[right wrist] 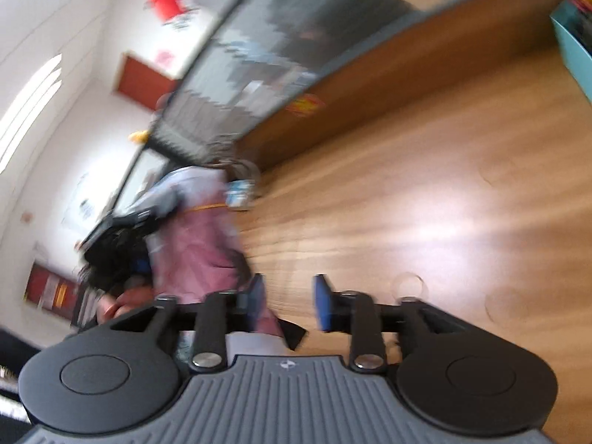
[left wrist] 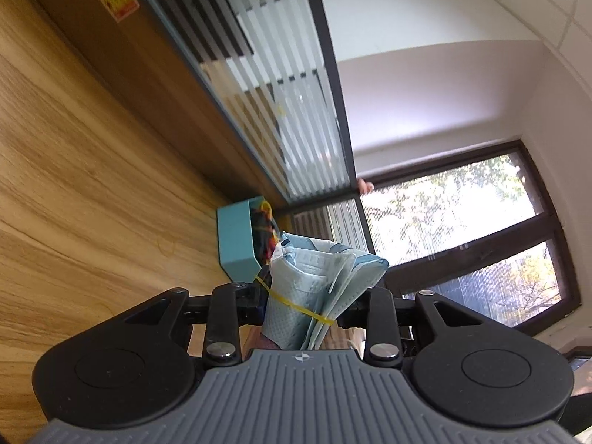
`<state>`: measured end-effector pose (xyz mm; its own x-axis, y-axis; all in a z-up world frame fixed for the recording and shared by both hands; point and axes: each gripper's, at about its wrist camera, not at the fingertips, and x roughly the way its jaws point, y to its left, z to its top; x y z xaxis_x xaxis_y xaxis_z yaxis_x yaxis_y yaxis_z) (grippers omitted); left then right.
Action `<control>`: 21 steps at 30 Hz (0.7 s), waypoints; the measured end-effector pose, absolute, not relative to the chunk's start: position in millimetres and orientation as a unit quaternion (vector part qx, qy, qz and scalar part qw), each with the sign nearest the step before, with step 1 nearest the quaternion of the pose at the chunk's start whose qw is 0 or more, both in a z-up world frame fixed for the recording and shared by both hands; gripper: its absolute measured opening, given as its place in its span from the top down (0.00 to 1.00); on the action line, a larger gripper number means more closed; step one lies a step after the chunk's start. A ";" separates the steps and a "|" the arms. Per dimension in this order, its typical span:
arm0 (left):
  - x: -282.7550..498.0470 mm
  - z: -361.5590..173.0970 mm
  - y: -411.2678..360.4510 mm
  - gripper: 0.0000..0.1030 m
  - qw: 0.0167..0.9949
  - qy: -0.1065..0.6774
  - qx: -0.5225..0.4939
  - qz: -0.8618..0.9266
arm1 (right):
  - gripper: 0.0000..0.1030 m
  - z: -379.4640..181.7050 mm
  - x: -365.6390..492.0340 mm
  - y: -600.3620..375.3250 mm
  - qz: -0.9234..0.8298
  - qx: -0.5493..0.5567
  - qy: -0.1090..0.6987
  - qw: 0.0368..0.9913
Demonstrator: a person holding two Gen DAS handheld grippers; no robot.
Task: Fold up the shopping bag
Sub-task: 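Grasp the banded bundle with the right tool beside the left tool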
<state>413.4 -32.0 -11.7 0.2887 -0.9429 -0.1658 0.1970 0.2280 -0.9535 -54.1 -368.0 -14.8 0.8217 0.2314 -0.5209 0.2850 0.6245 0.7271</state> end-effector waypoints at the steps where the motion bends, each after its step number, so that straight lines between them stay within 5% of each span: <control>1: 415.3 -12.2 -32.7 0.66 0.659 0.419 -0.452 -0.430 | 0.37 -12.3 -51.4 -366.9 0.005 0.422 0.288 0.859; 4: 419.4 -12.3 -34.7 0.65 0.645 0.426 -0.457 -0.439 | 0.24 -7.8 -48.2 -364.5 0.050 0.398 0.271 0.875; 15: 423.6 -5.7 -46.9 0.65 0.635 0.434 -0.456 -0.448 | 0.24 -38.4 -24.9 -373.1 0.149 0.400 0.278 0.860; 21: 426.6 -24.2 -39.1 0.58 0.640 0.453 -0.473 -0.402 | 0.62 -72.3 1.6 -367.5 0.166 0.471 0.276 0.821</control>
<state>426.6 -39.1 -24.2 0.2671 -0.9429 -0.1992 0.0851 0.2289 -0.9697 1.6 -367.5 -72.3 0.7927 0.5329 -0.2961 -0.0140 0.5015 0.8651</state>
